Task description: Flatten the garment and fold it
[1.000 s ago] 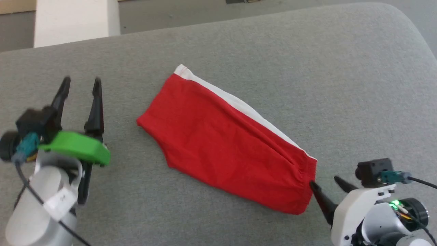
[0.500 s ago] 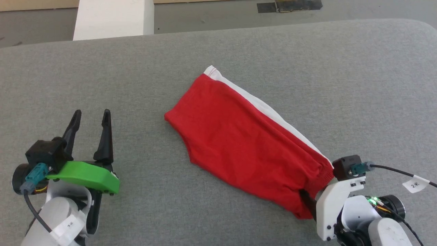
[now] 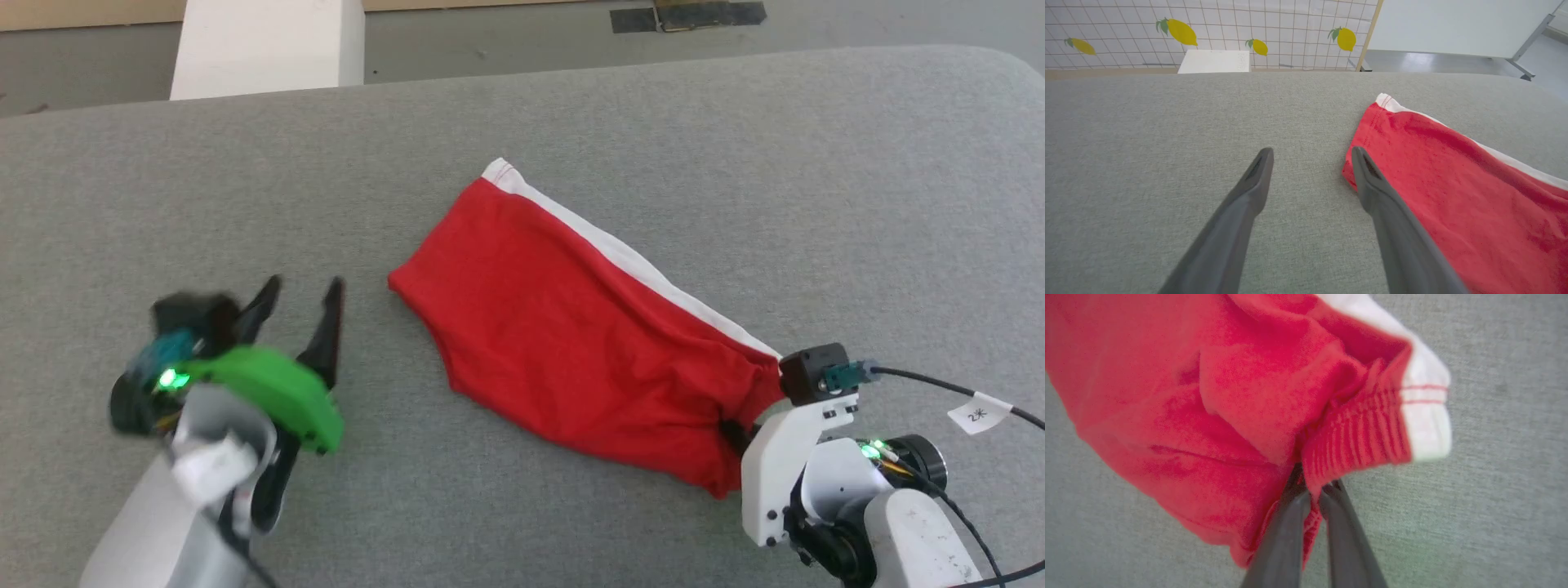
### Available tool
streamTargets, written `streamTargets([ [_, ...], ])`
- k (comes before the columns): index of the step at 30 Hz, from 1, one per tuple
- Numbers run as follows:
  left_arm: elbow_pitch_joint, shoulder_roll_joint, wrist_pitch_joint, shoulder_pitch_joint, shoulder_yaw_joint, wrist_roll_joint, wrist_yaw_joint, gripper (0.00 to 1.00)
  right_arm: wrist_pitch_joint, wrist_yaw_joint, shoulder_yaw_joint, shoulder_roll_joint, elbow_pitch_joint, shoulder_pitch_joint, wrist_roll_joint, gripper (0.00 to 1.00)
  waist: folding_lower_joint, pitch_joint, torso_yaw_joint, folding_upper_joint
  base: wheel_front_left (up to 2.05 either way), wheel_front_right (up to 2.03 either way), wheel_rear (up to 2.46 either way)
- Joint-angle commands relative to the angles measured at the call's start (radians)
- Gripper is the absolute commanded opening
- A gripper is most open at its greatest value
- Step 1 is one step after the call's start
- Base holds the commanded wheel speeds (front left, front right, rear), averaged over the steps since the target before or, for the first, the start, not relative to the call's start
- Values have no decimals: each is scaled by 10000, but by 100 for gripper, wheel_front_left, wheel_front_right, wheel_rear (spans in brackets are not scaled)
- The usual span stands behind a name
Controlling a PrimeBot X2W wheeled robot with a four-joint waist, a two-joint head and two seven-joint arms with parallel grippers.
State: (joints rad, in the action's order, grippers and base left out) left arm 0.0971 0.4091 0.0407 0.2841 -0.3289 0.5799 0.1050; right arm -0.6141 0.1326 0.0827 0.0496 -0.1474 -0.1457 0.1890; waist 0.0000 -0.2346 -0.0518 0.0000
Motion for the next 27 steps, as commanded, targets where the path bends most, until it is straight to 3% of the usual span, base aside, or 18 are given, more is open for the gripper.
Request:
streamTargets([
  [1,163,-80,399,534,-153,67,-97,100,92,-19,-66,7,0,-166,71,0,0,-36,-98,0,0,0,0],
  [10,2415,-302,4156,2756,-1248,136,8,100,167,-19,198,7,100,-438,324,0,0,-289,-684,0,0,0,0],
  [19,3293,-527,5114,3008,-1468,577,-224,100,271,-19,196,7,74,-394,363,0,0,-503,-969,0,0,0,0],
  [20,3367,-530,5187,2968,-1531,603,-294,72,276,-19,202,7,72,-385,368,0,0,-516,-987,0,0,0,0],
  [21,3381,-552,5133,2949,-1533,638,-347,27,277,-19,205,7,74,-378,371,0,0,-530,-997,0,0,0,0],
  [22,3420,-594,5095,2911,-1523,714,-410,0,277,-19,210,7,78,-377,379,0,0,-550,-1011,0,0,0,0],
  [27,3450,-721,4739,2864,-1529,898,-768,0,285,-19,134,7,65,-355,383,0,0,-564,-954,0,0,0,0],
])
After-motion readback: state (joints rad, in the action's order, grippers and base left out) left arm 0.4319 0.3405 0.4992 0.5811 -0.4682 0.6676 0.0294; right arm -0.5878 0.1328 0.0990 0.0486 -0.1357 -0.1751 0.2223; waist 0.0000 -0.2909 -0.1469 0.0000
